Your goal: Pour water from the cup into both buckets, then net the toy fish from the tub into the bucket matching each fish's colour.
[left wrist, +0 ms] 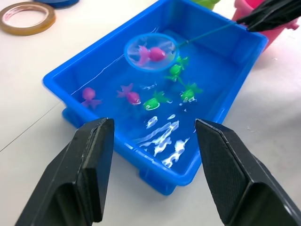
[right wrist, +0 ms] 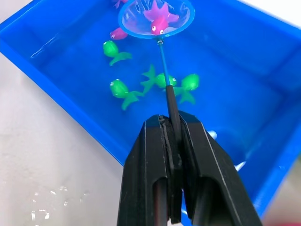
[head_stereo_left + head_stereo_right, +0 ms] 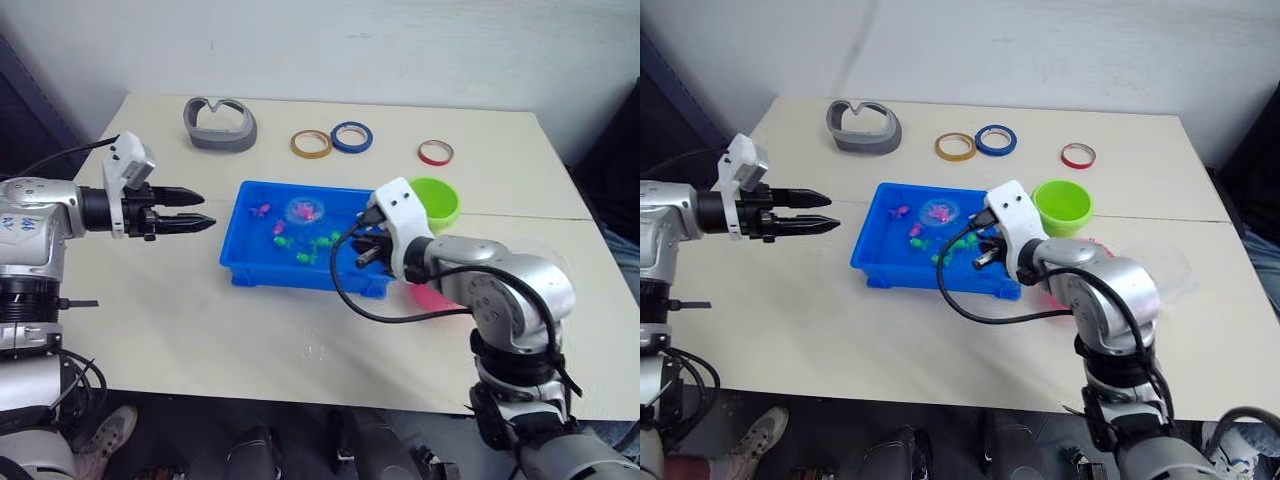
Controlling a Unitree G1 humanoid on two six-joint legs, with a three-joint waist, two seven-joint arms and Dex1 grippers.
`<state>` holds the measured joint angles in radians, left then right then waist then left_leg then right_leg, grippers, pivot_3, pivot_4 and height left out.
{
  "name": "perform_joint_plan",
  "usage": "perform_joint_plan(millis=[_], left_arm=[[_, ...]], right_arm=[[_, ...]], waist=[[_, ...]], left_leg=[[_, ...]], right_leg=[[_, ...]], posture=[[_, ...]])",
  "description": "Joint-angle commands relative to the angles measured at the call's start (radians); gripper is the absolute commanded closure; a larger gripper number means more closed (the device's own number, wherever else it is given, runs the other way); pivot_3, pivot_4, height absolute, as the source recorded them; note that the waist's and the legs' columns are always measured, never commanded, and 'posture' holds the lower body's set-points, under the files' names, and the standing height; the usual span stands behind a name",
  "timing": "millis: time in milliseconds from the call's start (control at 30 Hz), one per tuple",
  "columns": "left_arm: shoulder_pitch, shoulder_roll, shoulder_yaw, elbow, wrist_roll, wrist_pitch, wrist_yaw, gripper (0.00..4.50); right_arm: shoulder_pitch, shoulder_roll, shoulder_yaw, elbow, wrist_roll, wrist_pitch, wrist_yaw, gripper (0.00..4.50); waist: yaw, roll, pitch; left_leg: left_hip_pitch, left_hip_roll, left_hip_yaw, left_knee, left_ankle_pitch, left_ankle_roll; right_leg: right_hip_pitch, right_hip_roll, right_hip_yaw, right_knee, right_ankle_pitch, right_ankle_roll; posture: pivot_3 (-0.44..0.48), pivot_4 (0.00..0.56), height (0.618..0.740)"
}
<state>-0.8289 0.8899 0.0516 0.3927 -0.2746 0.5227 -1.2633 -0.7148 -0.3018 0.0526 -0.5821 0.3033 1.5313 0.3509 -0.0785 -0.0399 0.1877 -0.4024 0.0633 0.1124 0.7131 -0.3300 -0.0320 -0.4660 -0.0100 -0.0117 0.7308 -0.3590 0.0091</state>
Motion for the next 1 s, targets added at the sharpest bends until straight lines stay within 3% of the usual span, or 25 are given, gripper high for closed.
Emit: perform_joint_plan(millis=[33, 567, 800, 1000], left_arm=[[-0.052, -0.009, -0.009, -0.030, -0.017, -0.012, -0.023, 1.48], [-0.235, -0.193, -0.114, 0.193, 0.032, -0.156, -0.092, 1.48], [-0.311, -0.267, -0.127, 0.330, 0.059, -0.235, -0.118, 1.48], [-0.362, -0.340, -0.138, 0.423, 0.073, -0.296, -0.143, 1.48]], right_arm=[[0.024, -0.069, -0.087, -0.112, 0.040, -0.037, 0.040, 4.50], [0.316, -0.321, -0.589, -0.408, 0.220, 0.023, 0.239, 4.50], [0.605, -0.430, -0.890, -0.465, 0.297, -0.027, 0.317, 4.50], [0.844, -0.458, -1.053, -0.465, 0.352, -0.163, 0.304, 4.50]], waist=[[0.003, 0.000, 0.000], [0.026, 0.001, 0.001], [0.036, 0.002, 0.001], [0.044, 0.002, 0.001]], left_leg=[[0.000, 0.000, -0.001, 0.000, 0.000, 0.000], [0.000, 0.000, -0.002, 0.000, 0.000, 0.000], [-0.001, -0.001, -0.002, 0.000, 0.000, 0.000], [0.001, -0.001, -0.002, 0.000, 0.000, -0.001]], right_leg=[[0.000, 0.000, 0.000, 0.000, 0.000, 0.000], [0.001, 0.000, -0.001, -0.001, 0.000, 0.000], [0.001, 0.001, -0.002, -0.002, 0.000, 0.000], [0.003, 0.002, -0.001, -0.002, 0.000, 0.001]], posture=[[0.000, 0.150, 0.693], [0.000, 0.150, 0.693], [0.000, 0.150, 0.693], [0.000, 0.150, 0.693]])
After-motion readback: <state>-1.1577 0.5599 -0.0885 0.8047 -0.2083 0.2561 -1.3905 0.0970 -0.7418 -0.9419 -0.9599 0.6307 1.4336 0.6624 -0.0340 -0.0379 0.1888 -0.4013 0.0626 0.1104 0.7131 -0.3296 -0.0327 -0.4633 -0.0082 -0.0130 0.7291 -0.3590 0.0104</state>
